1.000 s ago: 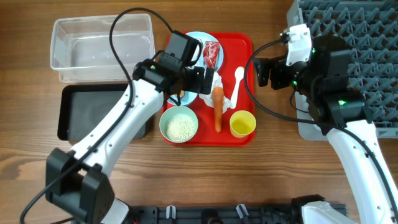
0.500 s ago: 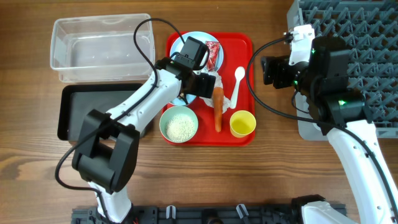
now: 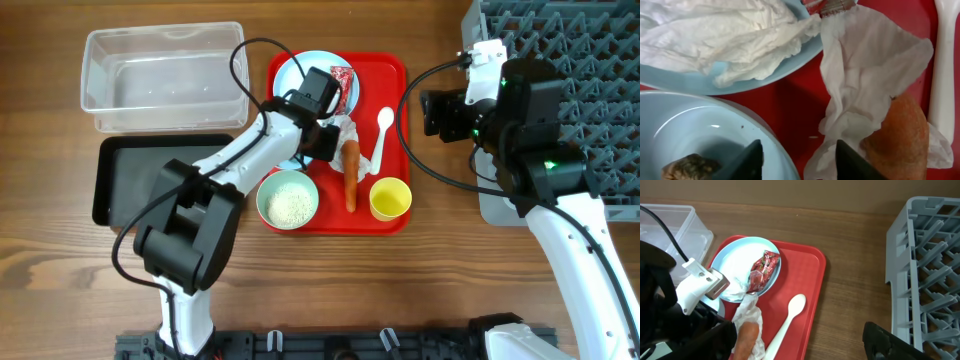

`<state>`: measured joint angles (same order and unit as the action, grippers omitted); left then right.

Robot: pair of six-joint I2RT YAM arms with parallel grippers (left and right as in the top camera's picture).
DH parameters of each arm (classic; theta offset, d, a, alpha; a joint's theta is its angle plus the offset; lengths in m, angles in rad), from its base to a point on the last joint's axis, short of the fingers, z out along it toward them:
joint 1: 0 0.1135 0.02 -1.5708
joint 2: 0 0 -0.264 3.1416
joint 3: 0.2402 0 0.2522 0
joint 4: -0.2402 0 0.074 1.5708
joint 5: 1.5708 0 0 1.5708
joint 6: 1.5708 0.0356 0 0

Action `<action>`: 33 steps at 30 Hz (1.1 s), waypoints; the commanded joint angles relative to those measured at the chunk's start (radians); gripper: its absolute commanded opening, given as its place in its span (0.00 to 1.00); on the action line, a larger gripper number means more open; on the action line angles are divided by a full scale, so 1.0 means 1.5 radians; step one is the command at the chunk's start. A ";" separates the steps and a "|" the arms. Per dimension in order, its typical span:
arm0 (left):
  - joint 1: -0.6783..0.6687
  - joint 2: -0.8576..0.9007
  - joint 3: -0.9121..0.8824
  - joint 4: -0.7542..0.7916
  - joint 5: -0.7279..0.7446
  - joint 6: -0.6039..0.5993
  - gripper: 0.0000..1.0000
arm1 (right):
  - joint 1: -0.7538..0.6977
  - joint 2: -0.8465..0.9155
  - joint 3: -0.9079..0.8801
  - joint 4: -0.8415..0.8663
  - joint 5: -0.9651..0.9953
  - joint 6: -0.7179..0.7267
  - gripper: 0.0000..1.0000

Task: Sort waste into correct bins and load items into the dishwasher rack
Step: 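Reach the left gripper to the bowl with the brown lump and grasp its rim, then carry the bowl over the black tray and tip the brown lump out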

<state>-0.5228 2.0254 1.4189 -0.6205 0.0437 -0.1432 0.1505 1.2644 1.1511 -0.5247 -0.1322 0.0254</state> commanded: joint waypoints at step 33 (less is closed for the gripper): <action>-0.022 -0.148 0.009 -0.064 -0.033 -0.080 0.04 | -0.003 0.004 0.015 -0.005 0.039 0.008 0.85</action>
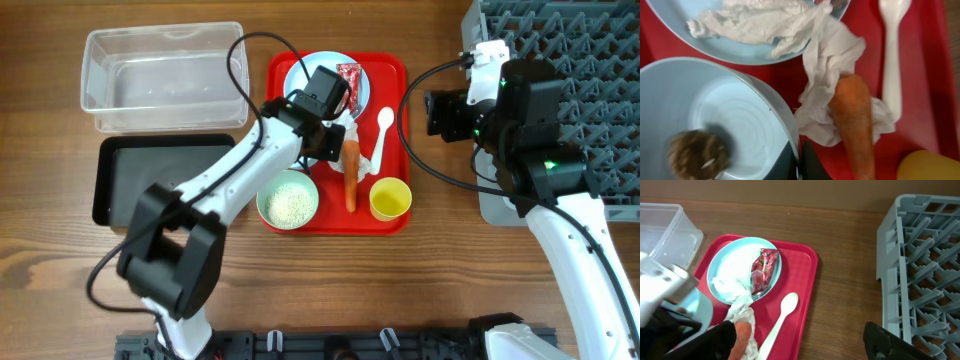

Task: Sort waste into correct bins and load items into the dishwasher rack
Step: 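Carry the bowl over the black tray and tip the brown lump out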

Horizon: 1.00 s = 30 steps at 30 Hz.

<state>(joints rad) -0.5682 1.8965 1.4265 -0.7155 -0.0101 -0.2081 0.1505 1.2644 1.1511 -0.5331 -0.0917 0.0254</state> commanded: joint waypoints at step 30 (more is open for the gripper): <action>0.533 -0.152 -0.081 -0.196 0.640 0.093 0.04 | -0.003 0.004 0.015 -0.007 0.011 0.019 0.85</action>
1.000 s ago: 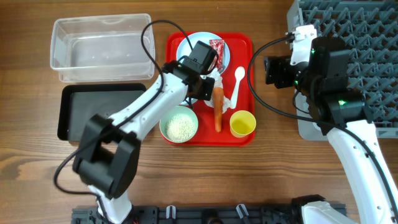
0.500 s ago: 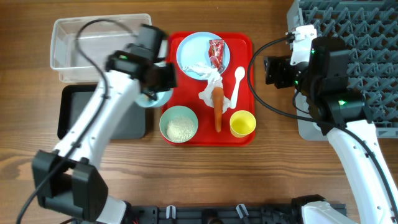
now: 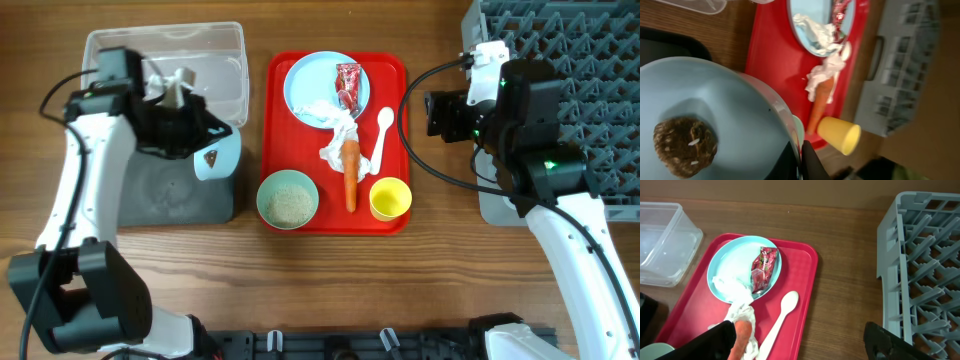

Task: Sort waste into correct bins and load items into the dishwasher rack
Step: 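Carry the bowl over the black tray and tip the brown lump out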

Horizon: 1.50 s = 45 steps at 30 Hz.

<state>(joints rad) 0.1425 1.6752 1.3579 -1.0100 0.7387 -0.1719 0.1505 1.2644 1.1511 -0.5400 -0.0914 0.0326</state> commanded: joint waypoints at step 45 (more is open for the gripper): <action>0.344 -0.004 -0.310 0.116 0.471 0.141 0.04 | -0.003 0.006 0.015 -0.005 0.011 0.015 0.86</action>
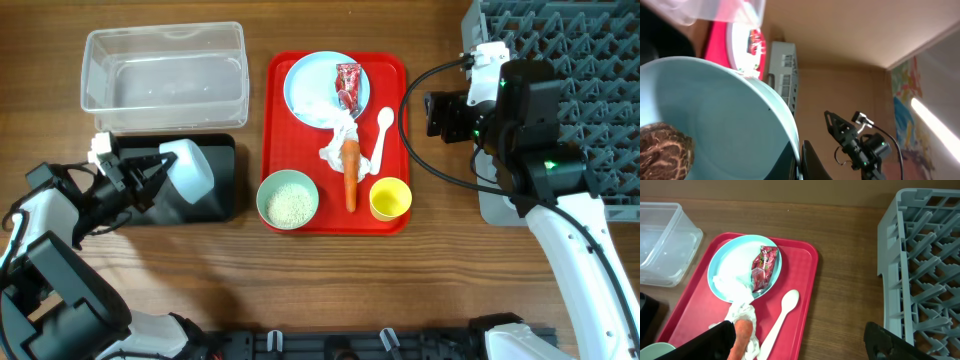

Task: Sort waste into correct bins and load items into the dishwasher rack
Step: 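Carry the bowl over the black tray and tip the brown lump out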

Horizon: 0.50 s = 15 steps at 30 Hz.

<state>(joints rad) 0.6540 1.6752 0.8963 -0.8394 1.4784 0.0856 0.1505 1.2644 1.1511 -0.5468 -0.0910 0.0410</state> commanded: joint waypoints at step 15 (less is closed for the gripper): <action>0.002 -0.004 0.000 0.067 0.050 -0.130 0.04 | -0.003 0.006 0.015 -0.003 0.011 0.009 0.86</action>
<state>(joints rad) 0.6540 1.6752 0.8959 -0.7750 1.5364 -0.1104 0.1505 1.2644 1.1511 -0.5491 -0.0910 0.0410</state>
